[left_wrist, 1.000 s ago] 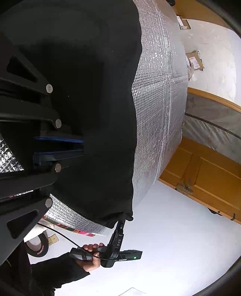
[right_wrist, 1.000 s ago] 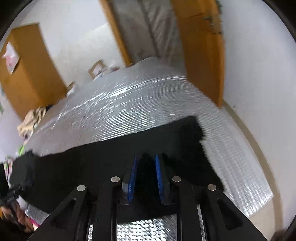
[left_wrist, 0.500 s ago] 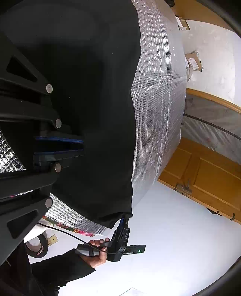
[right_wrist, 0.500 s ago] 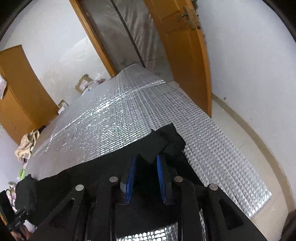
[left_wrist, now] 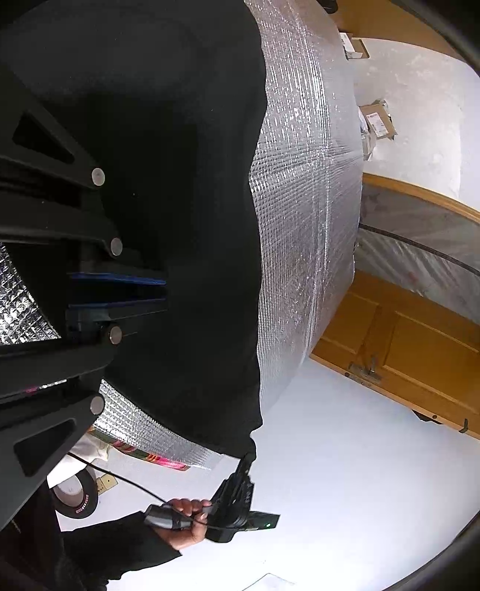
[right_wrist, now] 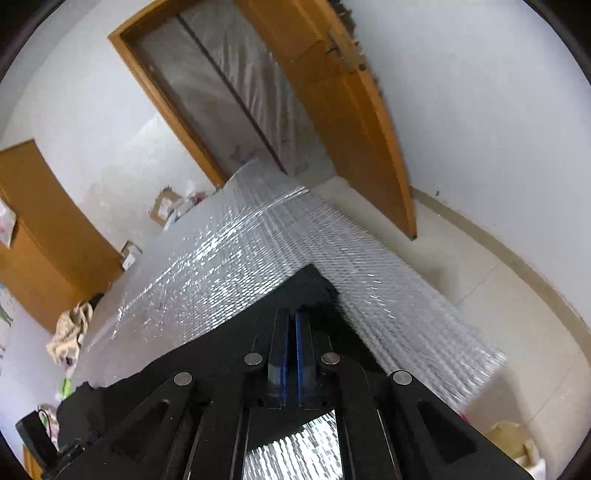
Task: Fold clothes
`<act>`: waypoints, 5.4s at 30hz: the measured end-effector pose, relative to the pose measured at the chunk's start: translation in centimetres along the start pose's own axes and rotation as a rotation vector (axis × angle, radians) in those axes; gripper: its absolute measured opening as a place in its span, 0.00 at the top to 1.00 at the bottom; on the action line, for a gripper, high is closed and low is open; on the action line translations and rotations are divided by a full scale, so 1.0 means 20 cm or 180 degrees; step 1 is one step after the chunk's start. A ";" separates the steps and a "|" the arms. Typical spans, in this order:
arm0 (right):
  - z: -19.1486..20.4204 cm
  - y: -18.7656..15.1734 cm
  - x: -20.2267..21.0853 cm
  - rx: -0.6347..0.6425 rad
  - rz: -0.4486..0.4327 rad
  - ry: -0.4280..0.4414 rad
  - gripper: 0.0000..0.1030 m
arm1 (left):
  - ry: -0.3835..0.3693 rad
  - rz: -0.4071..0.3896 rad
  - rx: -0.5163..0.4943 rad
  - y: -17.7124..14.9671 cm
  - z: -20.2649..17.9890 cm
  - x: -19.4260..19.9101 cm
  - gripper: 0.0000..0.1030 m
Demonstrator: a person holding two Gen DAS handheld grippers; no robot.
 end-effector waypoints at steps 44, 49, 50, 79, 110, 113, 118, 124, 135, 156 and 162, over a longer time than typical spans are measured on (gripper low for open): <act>0.62 -0.28 -0.47 0.0092 0.0800 0.0911 0.94 | 0.0514 -0.0164 0.0410 -0.01 0.26 0.09 0.94; 0.09 -0.03 -0.47 -0.0793 0.0338 0.0493 0.94 | 0.0467 -0.0189 0.0425 0.00 0.28 0.09 0.94; 0.02 0.00 -0.44 -0.0889 0.0261 0.0412 0.93 | 0.0460 -0.0194 0.0430 0.00 0.28 0.09 0.94; 1.14 -0.71 -0.24 0.1020 0.0948 0.1568 0.86 | 0.0913 -0.0430 0.0709 -0.10 0.41 0.33 0.94; 1.46 -0.90 -0.28 0.1675 0.0831 0.1173 0.88 | 0.0947 -0.0460 0.0691 -0.08 0.44 0.35 0.94; 1.47 -0.92 -0.26 0.1773 0.0813 0.1166 0.88 | 0.1003 -0.0507 0.0654 -0.06 0.45 0.38 0.94; 1.49 -0.94 -0.30 0.1825 0.0810 0.1059 0.93 | 0.1127 -0.0522 0.0618 -0.03 0.48 0.40 0.94; 1.41 -0.84 -0.33 0.1576 0.0695 0.0821 0.96 | 0.1141 -0.0478 0.0670 -0.08 0.52 0.39 0.94; 1.40 -0.76 -0.32 0.1657 0.0349 0.0365 0.93 | 0.1054 -0.0449 0.0673 -0.08 0.54 0.40 0.94; 1.57 -0.88 -0.30 0.2137 0.0393 0.0586 0.92 | 0.1625 -0.0854 0.0895 -0.14 0.65 0.74 0.94; 1.71 -0.96 -0.26 0.2360 0.0516 0.0871 0.92 | 0.1905 -0.0698 0.1152 -0.19 0.79 0.80 0.94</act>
Point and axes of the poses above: each gripper's, at about its wrist camera, not at the fingertips, and x roughly against the way its jaws point, z to its left, y to its top, the point moved 8 cm from there along -x, roughly the way its jaws point, and after that the axes turned 9 degrees about -y, right-handed, at the moved point
